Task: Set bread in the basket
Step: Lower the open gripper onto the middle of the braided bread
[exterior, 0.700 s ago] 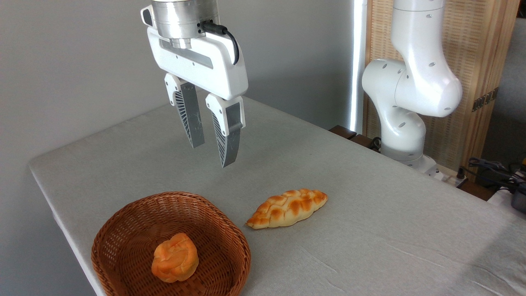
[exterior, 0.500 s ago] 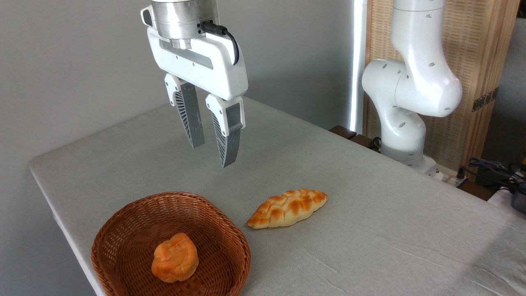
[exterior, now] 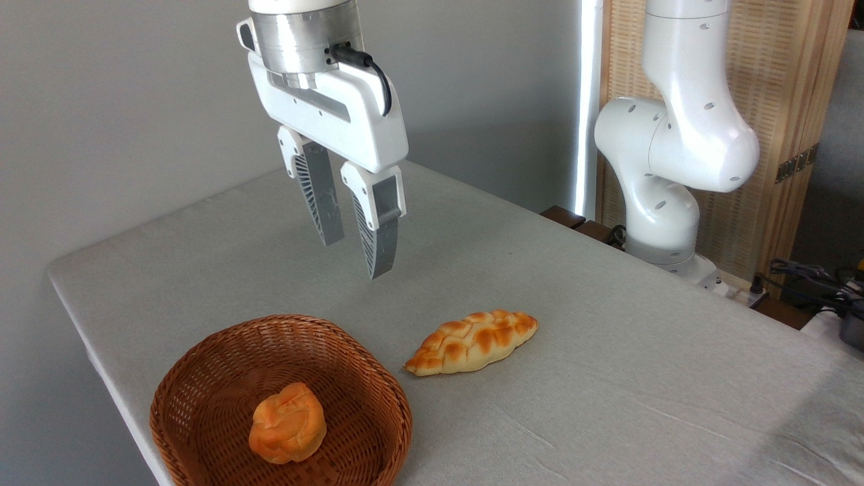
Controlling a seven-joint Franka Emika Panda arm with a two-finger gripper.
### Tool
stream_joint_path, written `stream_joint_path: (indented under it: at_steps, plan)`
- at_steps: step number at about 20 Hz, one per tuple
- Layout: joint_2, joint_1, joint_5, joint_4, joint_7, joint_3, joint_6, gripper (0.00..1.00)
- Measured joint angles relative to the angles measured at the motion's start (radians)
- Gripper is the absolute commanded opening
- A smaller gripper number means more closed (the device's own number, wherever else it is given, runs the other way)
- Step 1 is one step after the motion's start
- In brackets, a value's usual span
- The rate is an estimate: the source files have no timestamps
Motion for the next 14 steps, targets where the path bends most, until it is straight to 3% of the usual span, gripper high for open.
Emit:
stream_joint_path:
  at_steps: [7, 12, 14]
  plan:
    - [-0.129, -0.011, 0.000, -0.259, 0.094, 0.001, 0.008, 1.00]
    - [-0.253, -0.066, 0.003, -0.572, 0.124, 0.036, 0.222, 1.00]
    - [-0.276, -0.089, 0.063, -0.652, 0.154, 0.050, 0.273, 1.00]
